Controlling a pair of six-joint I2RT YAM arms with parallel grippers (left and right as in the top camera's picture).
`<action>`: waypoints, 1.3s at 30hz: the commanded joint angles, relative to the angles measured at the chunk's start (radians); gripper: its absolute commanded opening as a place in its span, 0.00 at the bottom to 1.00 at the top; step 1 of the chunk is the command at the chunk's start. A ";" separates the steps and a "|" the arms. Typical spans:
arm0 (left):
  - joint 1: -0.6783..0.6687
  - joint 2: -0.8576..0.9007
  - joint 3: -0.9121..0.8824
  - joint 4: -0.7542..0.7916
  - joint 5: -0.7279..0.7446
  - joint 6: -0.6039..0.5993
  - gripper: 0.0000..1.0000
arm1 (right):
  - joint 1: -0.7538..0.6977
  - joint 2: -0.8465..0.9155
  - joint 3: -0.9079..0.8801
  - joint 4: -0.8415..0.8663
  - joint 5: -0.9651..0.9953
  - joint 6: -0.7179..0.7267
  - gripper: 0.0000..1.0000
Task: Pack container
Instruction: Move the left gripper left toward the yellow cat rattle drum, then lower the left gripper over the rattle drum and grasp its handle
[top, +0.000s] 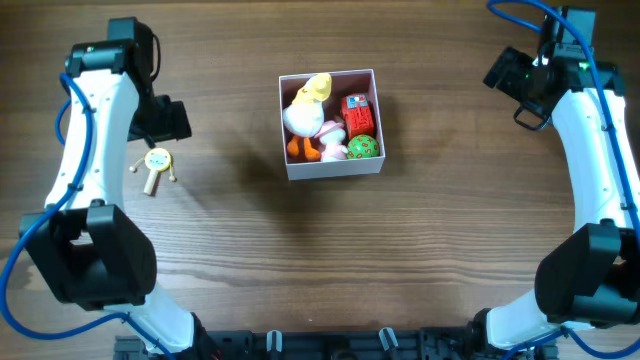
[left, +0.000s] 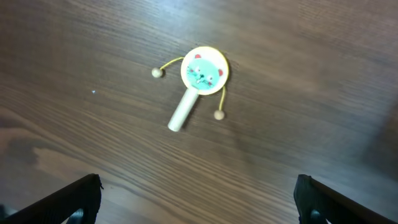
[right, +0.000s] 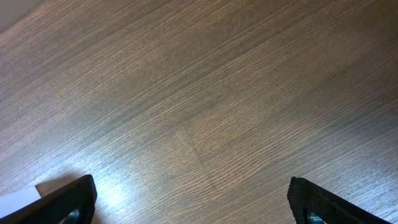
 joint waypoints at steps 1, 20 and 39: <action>0.062 -0.018 -0.080 0.029 0.018 0.069 1.00 | 0.000 0.011 0.000 0.003 -0.009 0.000 1.00; 0.188 -0.018 -0.330 0.291 0.141 0.390 0.95 | 0.000 0.011 0.000 0.003 -0.009 0.000 1.00; 0.190 0.069 -0.334 0.357 0.200 0.507 0.99 | 0.000 0.011 0.000 0.003 -0.009 0.000 1.00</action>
